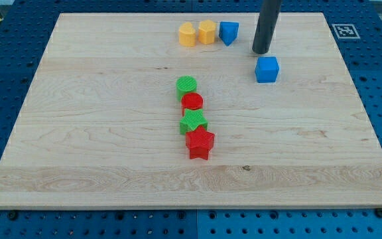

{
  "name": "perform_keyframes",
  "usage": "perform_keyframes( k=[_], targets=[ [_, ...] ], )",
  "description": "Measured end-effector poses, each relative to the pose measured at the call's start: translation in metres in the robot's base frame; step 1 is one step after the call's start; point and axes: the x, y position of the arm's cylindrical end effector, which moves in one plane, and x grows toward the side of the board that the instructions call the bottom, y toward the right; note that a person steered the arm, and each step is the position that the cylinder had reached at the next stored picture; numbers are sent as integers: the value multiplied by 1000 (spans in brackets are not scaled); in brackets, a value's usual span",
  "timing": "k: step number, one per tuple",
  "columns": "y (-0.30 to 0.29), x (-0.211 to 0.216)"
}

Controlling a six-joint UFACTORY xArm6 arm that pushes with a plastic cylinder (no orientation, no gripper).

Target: Slightly move the blue triangle towards down

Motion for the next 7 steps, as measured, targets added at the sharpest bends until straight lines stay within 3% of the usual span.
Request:
perform_keyframes(
  k=[2,4,7],
  targets=[
    [-25,-85],
    [-84,-87],
    [-77,-53]
  ],
)
